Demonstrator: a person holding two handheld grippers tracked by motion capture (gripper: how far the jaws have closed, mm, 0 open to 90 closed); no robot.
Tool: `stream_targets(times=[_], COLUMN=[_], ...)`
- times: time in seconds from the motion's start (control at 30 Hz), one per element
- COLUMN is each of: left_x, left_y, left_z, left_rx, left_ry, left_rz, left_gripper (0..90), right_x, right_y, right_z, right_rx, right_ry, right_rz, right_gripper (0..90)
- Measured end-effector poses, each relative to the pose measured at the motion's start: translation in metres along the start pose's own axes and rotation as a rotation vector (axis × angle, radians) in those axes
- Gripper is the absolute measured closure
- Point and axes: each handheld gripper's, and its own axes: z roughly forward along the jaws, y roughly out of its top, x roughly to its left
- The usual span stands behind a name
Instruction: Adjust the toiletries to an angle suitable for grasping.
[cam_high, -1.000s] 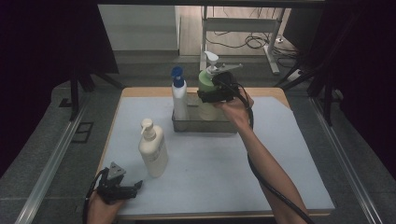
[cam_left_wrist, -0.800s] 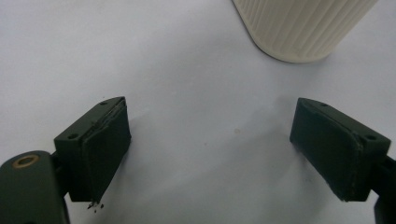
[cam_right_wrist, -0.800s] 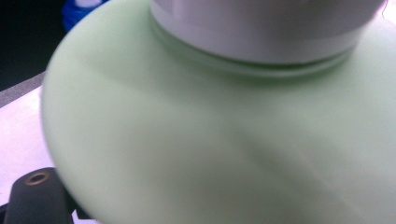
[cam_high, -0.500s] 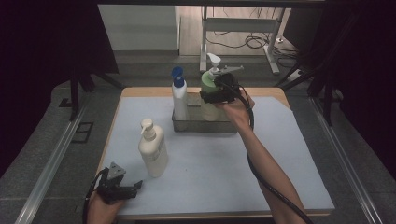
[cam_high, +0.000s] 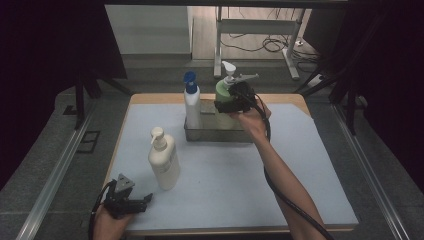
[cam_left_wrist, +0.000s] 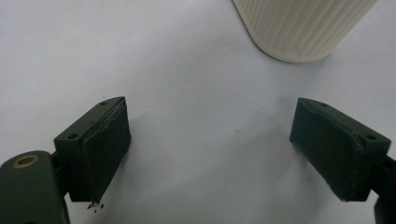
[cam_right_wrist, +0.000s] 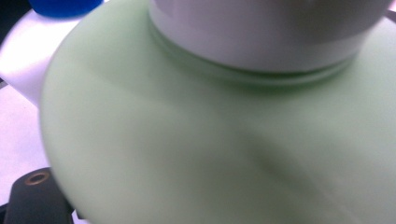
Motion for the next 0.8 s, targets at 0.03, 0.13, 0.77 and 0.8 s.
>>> stream_targets(times=[0.03,0.13,0.77,0.8], left_x=[0.000,0.000,0.000,0.000], left_y=[0.000,0.000,0.000,0.000], left_z=[0.000,0.000,0.000,0.000], left_rx=[0.000,0.000,0.001,0.001], left_ry=[0.000,0.000,0.000,0.000], left_rz=[0.000,0.000,0.000,0.000], left_gripper=[12.3,12.3,12.3,12.3], right_x=[0.000,0.001,-0.003,-0.004], right_y=[-0.001,-0.004,-0.029,-0.030], right_z=[0.001,0.003,0.022,0.022], right_rx=[0.003,0.008,0.056,0.060], right_ry=[0.001,0.000,0.001,0.002], right_rz=[0.002,0.002,0.012,0.012], right_gripper=[11.9,11.9,11.8,11.8])
